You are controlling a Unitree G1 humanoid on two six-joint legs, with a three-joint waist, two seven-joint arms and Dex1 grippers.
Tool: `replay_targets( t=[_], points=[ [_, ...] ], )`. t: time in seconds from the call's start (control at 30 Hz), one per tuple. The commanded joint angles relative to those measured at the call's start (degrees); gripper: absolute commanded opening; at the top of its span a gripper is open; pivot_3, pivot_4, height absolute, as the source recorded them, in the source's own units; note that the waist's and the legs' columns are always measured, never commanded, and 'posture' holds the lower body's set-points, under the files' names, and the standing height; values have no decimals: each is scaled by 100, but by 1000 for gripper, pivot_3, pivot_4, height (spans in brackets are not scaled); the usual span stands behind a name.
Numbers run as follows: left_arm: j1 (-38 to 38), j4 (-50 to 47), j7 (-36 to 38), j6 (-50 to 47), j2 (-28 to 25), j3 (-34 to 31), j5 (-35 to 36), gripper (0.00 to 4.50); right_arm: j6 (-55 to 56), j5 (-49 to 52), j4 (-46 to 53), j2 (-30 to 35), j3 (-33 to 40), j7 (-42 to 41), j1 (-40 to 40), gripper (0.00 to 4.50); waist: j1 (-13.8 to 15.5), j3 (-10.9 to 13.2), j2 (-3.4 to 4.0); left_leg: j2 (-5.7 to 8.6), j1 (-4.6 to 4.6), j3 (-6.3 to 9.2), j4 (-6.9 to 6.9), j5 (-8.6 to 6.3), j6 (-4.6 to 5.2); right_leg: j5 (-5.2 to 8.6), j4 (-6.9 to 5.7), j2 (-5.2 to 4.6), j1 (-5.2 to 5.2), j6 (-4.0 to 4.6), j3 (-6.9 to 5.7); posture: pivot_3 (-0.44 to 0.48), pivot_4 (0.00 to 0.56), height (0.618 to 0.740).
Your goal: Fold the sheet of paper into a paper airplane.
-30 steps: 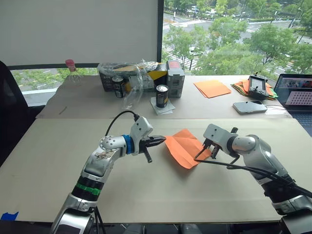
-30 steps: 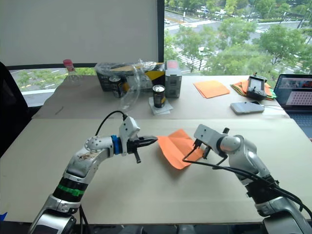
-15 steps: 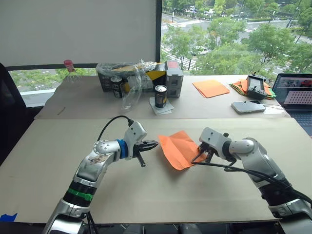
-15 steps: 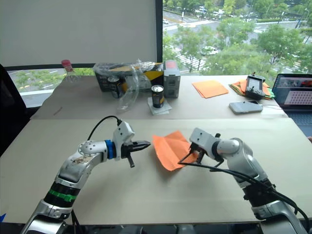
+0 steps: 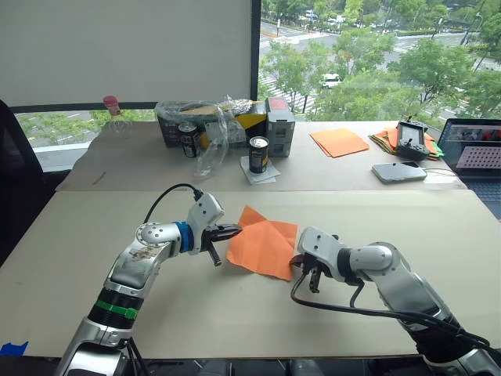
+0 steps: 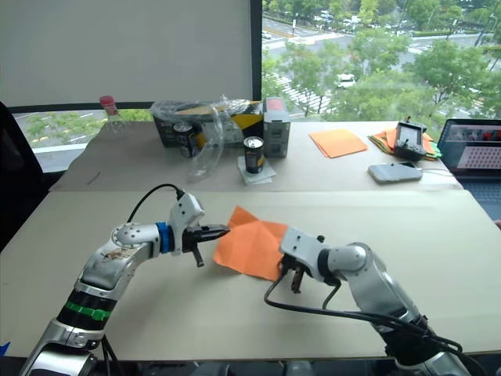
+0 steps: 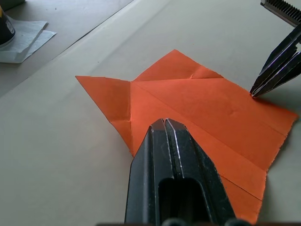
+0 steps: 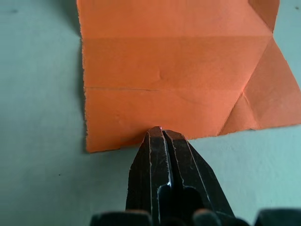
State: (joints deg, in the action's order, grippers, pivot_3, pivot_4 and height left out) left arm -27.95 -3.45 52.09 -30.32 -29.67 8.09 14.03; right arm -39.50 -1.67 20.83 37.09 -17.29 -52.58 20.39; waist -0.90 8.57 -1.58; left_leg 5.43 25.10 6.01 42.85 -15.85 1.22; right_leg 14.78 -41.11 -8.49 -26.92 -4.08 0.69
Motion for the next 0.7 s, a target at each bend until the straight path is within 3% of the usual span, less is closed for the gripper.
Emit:
replay_targets(
  t=[0.03,0.27,0.37,0.53,0.67,0.7],
  points=[
    [72,-224,153,-3,-162,-59,123,0,-166,167,211,226,241,-37,-32,25,9,0,0,0,0,0,0,0,0,0,0,0,0,0,0,0,150,670],
    [-77,129,-114,121,62,-207,162,0,-515,790,345,489,972,-94,60,25,43,0,-1,3,1,0,1,-1,2,0,1,-4,1,0,-1,0,150,670],
    [-309,243,-443,-508,437,-695,710,0,-550,963,375,551,1234,-7,-6,25,51,1,-2,4,2,1,4,-2,3,0,2,-5,3,0,-3,0,150,670],
    [-731,609,-1153,-1814,714,-1674,1520,1454,-601,1079,471,597,1338,177,-164,0,1,1,-2,1,2,3,2,-1,2,0,0,-3,0,0,-4,0,150,670],
    [-1032,1142,-1895,-2445,811,-1751,1362,2767,-631,1093,519,528,1298,365,-214,0,9,1,-2,2,2,2,1,1,0,0,-2,-3,0,0,-3,0,150,670],
    [-1159,1341,-1987,-2990,815,-1771,1464,2767,-638,1100,522,501,1288,414,-206,0,19,1,-2,3,2,1,2,1,-1,0,-2,-4,0,0,-2,0,150,670]
  ],
)
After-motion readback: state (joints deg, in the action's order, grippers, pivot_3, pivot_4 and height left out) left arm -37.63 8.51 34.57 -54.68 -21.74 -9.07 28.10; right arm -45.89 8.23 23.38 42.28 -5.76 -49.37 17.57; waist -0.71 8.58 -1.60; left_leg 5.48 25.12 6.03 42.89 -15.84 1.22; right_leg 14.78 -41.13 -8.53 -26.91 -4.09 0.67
